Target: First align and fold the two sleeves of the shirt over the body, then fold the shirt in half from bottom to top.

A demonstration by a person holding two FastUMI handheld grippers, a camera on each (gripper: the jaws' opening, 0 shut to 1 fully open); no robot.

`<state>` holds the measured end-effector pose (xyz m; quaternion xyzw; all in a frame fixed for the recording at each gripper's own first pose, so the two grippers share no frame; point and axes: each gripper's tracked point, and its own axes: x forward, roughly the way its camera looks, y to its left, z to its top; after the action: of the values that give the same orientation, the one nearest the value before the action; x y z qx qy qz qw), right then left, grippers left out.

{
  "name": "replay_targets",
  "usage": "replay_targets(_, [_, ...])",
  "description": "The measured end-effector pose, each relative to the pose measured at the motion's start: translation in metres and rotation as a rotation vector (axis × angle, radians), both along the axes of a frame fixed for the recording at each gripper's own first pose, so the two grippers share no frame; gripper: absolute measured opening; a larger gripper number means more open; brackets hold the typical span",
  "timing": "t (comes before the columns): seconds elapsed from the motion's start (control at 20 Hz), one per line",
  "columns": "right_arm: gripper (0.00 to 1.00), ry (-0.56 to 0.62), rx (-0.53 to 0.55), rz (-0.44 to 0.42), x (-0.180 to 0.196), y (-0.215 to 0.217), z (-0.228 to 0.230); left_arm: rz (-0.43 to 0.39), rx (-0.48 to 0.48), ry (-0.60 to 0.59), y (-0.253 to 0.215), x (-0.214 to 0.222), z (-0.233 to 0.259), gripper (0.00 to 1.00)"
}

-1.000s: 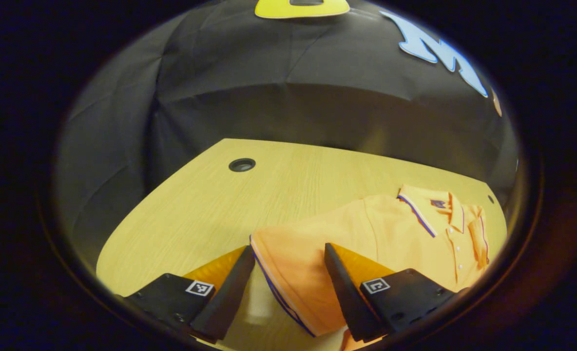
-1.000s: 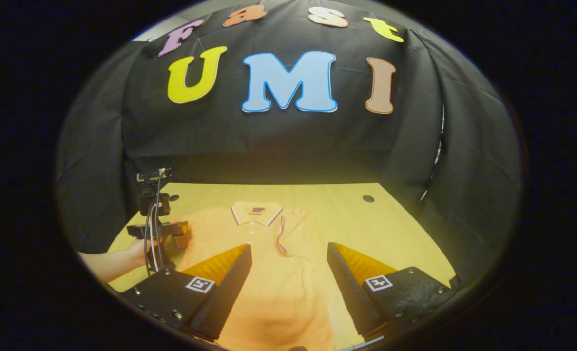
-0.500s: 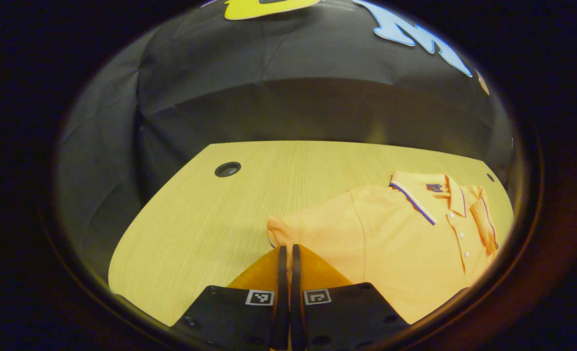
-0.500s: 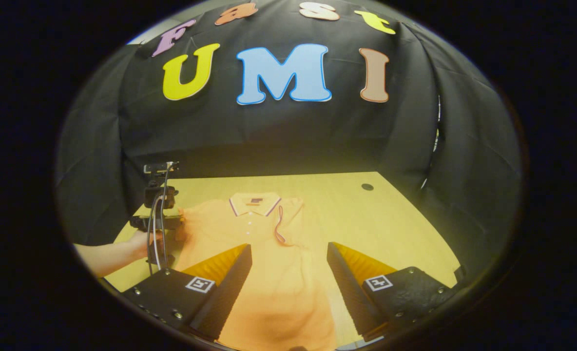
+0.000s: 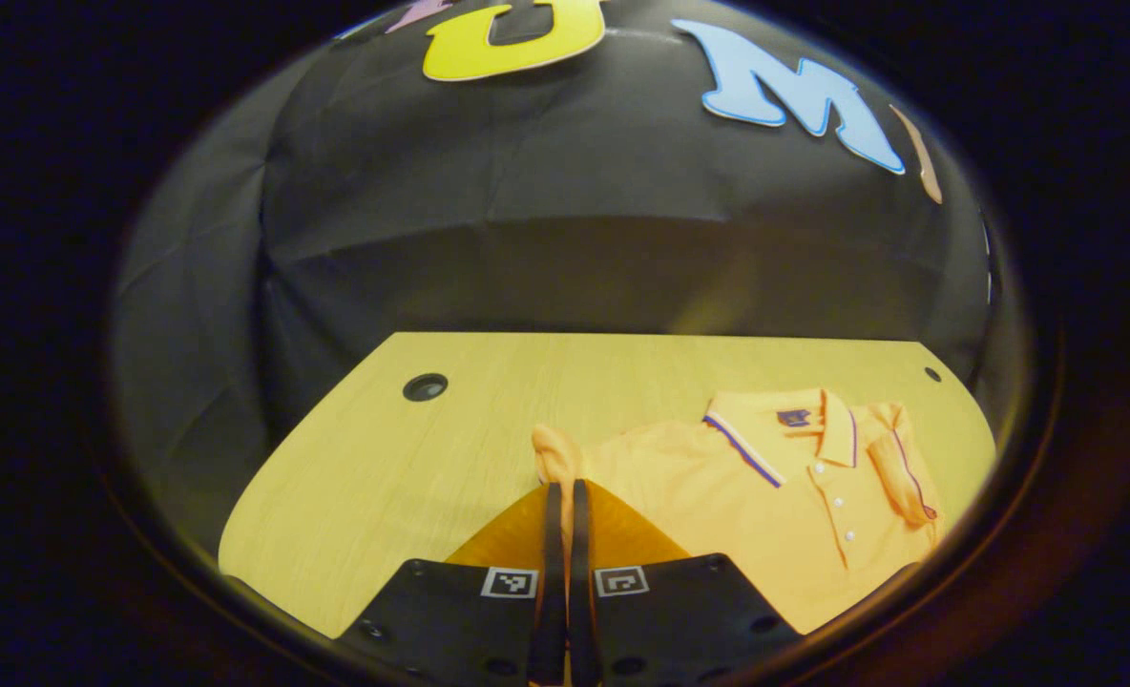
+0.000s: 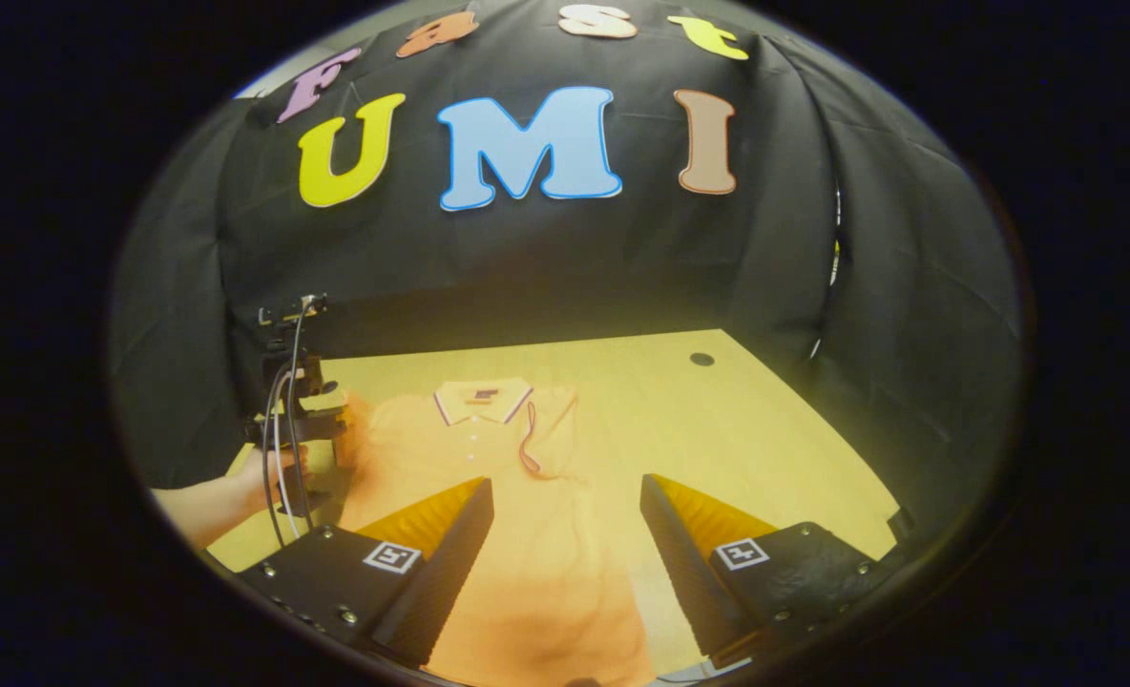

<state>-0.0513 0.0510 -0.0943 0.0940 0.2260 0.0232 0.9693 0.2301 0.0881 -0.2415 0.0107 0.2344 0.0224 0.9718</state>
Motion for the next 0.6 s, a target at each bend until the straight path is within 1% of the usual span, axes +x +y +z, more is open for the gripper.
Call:
replay_targets(0.1, [0.96, 0.004, 0.01, -0.009, -0.002, 0.001, 0.0, -0.046, 0.017, -0.007, -0.019, -0.001, 0.005, 0.08])
replay_targets(0.4, [0.96, 0.012, 0.005, -0.066, -0.006, 0.002, -0.006, -0.173, 0.037, 0.015, -0.07, -0.001, -0.002, 0.08])
replay_targets(0.5, [0.96, 0.02, 0.019, -0.08, -0.01, 0.004, -0.009, -0.207, 0.043, 0.027, -0.082, -0.002, -0.006, 0.08])
replay_targets(0.6, [0.96, 0.026, 0.039, -0.077, -0.013, 0.009, -0.009, -0.229, 0.056, 0.043, -0.092, -0.004, -0.011, 0.08])
